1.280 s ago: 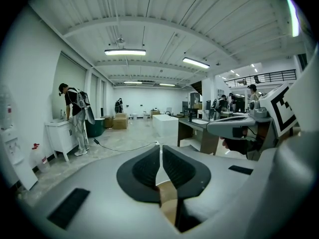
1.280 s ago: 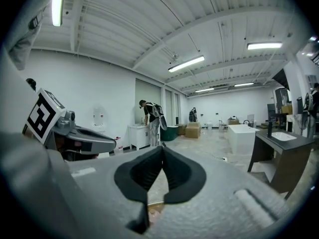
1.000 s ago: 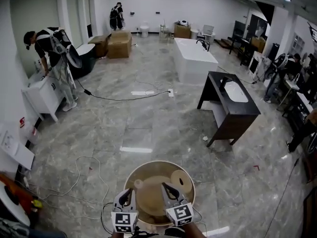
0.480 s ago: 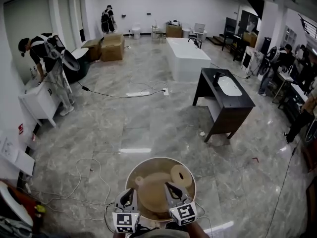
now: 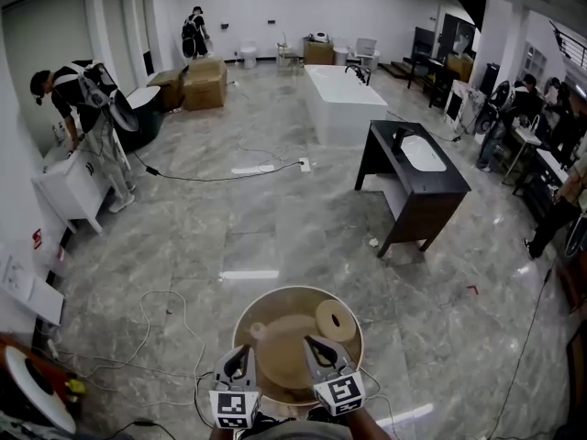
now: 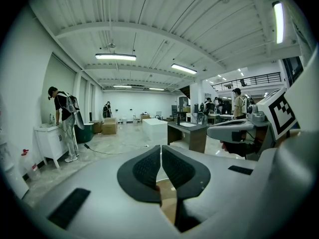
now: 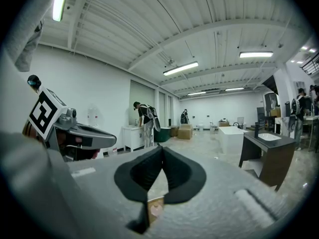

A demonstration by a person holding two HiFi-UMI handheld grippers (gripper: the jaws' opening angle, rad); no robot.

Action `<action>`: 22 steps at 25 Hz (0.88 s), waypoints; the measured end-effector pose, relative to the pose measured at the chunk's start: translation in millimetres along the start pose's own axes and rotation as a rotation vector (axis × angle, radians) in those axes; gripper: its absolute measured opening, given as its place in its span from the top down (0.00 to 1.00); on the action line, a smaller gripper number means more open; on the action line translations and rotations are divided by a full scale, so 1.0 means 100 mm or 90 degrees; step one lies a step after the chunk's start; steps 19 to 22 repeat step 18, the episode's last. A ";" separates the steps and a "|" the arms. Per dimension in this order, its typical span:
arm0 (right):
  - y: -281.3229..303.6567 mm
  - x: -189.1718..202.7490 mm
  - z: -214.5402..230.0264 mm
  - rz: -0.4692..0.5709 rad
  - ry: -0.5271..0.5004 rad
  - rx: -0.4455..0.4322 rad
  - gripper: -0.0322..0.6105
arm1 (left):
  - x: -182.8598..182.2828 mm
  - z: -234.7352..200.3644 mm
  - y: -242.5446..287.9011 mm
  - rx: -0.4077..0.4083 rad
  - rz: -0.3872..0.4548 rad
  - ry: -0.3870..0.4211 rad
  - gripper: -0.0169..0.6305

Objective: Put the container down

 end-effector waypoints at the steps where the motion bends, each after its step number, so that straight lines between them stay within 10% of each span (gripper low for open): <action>1: 0.00 0.00 0.00 0.000 0.000 0.000 0.95 | 0.00 0.00 0.00 0.000 0.001 0.000 0.93; 22: 0.09 0.00 0.00 -0.002 0.000 0.006 0.95 | 0.01 -0.06 0.06 0.008 0.002 0.007 0.93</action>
Point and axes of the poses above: the fingertips, and each gripper's own axes: y forward along the fingers, z to its right, x out of its underside, the point moved 5 cm from there along -y, backward along the fingers, and after that the axes turned 14 degrees about y, right-handed, at the moved point
